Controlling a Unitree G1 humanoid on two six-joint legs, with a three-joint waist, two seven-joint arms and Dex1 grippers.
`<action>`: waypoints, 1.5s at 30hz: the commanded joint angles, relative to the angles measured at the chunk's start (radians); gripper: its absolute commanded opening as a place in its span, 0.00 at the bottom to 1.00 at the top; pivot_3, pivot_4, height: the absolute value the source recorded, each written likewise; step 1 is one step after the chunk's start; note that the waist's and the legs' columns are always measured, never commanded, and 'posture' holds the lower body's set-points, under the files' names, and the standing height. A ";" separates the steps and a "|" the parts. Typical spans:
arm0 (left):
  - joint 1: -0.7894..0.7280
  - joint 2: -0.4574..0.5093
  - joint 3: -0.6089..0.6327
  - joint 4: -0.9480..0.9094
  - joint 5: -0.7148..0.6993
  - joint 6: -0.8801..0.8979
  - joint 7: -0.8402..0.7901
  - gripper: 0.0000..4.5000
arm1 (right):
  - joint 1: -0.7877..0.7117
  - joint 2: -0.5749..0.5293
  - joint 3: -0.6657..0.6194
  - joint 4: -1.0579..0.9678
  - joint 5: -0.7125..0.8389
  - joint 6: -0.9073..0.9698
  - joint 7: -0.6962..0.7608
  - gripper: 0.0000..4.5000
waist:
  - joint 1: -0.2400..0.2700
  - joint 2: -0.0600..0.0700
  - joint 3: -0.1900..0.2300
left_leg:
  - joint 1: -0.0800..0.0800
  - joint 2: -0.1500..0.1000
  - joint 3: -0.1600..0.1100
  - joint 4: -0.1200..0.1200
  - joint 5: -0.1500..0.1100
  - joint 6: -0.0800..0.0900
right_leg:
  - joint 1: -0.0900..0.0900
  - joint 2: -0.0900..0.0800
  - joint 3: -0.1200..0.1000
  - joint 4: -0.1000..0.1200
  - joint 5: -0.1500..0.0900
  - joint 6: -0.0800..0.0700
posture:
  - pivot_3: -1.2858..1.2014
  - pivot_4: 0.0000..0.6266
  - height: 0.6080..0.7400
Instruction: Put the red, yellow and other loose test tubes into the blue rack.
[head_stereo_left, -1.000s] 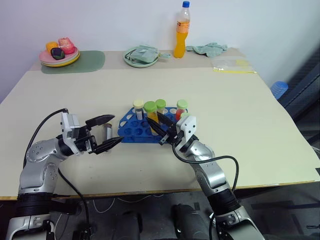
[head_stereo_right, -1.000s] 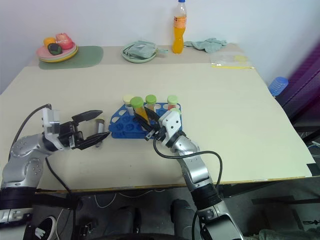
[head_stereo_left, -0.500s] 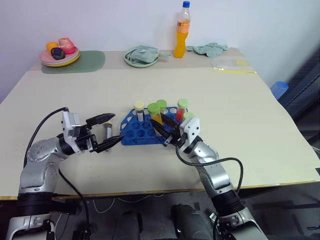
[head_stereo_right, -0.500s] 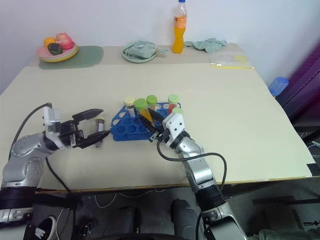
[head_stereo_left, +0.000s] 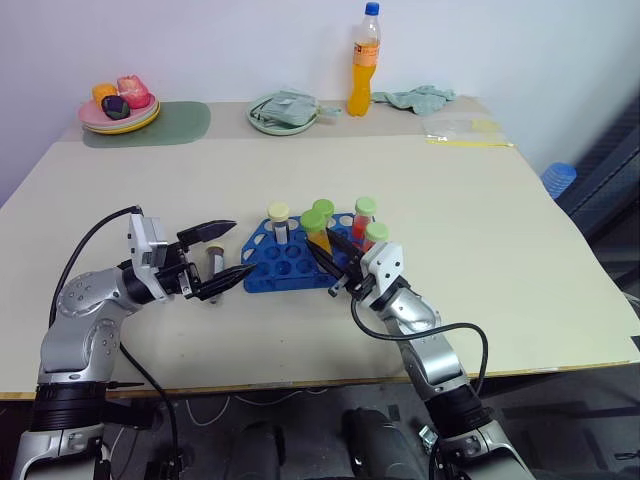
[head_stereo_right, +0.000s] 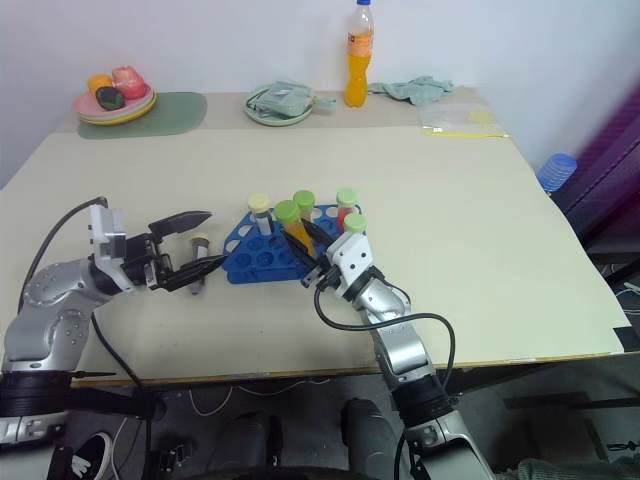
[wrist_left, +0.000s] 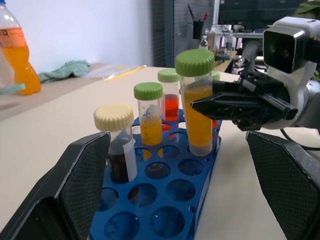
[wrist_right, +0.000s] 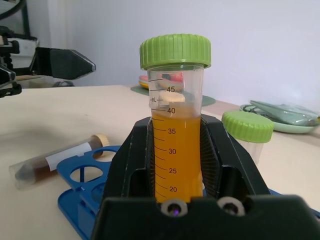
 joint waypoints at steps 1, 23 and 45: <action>-0.012 0.000 0.002 -0.060 -0.018 0.016 0.018 1.00 | -0.005 0.025 -0.007 0.018 0.005 -0.023 -0.019 0.18 | 0.000 0.000 0.000 | 0.000 0.000 0.000 0.000 0.000 0.000 | 0.000 0.000 0.000 0.000 0.000 0.000 | 0.52 0.24 1.00; -0.042 0.002 -0.010 -0.164 -0.034 0.132 0.096 1.00 | 0.018 0.021 0.005 0.001 0.004 -0.019 0.006 0.99 | 0.000 0.000 0.000 | 0.000 0.000 0.000 0.000 0.000 0.000 | 0.000 0.000 0.000 0.000 0.000 0.000 | 0.52 0.24 1.00; 0.047 0.037 0.032 -0.132 -0.039 0.081 0.043 1.00 | 0.178 -0.352 -0.191 -0.604 0.373 0.448 0.163 0.99 | 0.002 0.000 0.000 | 0.000 0.000 0.000 0.001 0.000 0.000 | 0.001 0.000 0.000 0.000 0.000 0.000 | 0.52 0.24 1.00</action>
